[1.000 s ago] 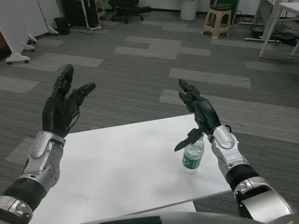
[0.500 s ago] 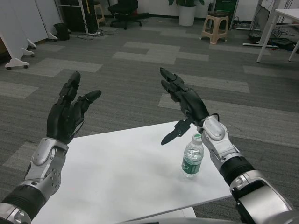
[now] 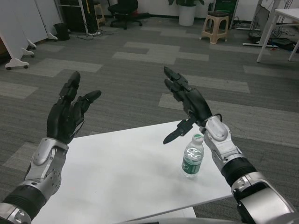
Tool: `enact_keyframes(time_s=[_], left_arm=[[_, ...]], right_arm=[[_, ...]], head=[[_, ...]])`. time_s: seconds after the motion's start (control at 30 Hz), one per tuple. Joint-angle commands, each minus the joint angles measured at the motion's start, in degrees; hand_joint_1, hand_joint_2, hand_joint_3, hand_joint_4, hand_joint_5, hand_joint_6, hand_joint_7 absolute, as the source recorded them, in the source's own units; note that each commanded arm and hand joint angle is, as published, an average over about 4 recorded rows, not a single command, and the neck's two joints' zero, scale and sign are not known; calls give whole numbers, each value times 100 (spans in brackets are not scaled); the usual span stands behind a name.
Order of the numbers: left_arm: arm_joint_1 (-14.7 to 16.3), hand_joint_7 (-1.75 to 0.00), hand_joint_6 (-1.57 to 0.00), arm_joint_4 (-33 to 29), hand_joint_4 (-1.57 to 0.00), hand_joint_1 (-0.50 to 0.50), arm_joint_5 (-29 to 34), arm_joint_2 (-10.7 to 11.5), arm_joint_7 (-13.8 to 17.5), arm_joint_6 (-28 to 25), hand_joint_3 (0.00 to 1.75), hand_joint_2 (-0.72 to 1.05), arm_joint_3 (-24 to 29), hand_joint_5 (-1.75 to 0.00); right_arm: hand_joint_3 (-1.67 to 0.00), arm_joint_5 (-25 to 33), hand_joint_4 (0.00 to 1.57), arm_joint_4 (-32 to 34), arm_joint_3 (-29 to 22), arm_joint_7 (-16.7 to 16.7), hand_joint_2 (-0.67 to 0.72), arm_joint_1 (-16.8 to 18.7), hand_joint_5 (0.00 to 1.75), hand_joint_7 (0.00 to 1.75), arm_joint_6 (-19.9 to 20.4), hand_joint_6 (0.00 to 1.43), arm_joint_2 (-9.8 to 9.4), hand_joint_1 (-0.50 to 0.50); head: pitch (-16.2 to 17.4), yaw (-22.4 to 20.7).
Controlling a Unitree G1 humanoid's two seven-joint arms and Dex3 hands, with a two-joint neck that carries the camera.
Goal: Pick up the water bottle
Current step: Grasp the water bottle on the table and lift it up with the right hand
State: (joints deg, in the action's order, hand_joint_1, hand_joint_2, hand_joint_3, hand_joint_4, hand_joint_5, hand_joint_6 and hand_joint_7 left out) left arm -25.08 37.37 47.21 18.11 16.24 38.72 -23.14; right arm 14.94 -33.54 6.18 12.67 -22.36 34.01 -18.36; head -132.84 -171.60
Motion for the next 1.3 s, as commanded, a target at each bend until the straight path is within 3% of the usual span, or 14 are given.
enact_keyframes(time_s=[0.03, 0.4, 0.63, 0.83, 1.07, 1.3], left_arm=[[-50, 0, 0, -6, 0, -50, 17, 26, -7, 4, 35, 103, 60, -92], [-28, 0, 0, 3, 0, -50, 26, 26, -7, 4, 35, 103, 143, -92], [-63, 0, 0, 20, 0, -50, 30, 35, -7, 4, 35, 105, 143, -92], [-85, 0, 0, 29, 0, -50, 34, 35, -7, -5, 35, 105, 130, -92], [-98, 0, 0, 42, 0, -50, 21, 26, -7, -27, 35, 105, 126, -92], [-107, 0, 0, 64, 0, -49, 19, 11, -7, -29, 35, 103, 132, -92]], right_arm=[[-16, 26, 0, 282, -565, 16, 9, 329, 0, 0, 1, 0, -141, -45], [-16, 35, 0, 365, -1602, 174, 0, 997, 0, 0, -65, 0, -436, -42], [-16, 35, 0, 264, -1760, 271, -2, 1349, 0, 0, -162, 0, -668, -42], [-18, 31, 0, -83, -1822, 354, -3, 1485, 0, 0, -166, 0, -668, -41], [-16, 9, 0, -1151, -1439, 684, 0, 1436, 0, 0, -188, 0, -611, -42], [-16, 0, 0, -2693, -688, 770, 9, 760, 0, 0, -153, 0, -328, -42]], head=[[-9, -11], [41, -66], [74, -49], [102, -9], [105, 12], [120, -17]])
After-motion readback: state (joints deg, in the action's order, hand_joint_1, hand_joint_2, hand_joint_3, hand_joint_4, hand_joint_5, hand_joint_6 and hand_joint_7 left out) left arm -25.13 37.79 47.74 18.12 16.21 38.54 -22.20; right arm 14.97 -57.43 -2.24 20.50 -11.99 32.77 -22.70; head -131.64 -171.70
